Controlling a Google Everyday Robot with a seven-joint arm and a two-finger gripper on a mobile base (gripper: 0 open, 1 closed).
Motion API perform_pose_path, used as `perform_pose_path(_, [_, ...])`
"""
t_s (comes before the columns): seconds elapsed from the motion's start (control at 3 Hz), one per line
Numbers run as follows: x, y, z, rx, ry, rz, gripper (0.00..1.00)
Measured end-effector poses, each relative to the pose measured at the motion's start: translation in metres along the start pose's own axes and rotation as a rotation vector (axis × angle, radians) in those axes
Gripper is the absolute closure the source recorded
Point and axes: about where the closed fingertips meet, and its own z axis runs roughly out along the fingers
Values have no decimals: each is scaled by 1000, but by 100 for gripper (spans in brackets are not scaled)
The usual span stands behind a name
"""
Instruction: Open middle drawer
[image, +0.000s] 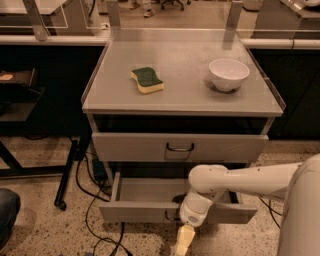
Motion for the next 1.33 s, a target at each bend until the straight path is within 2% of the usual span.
perform_pose_path(0.33, [-30,-6,-31,29,-39,-64,0])
perform_pose_path(0.67, [-48,2,-67,71,-51,-97,0])
perform_pose_path(1.0, [-53,2,-83,101,-49,-108,0])
perform_pose_path(1.33, [-50,-13,-66,95,-46,-82,0])
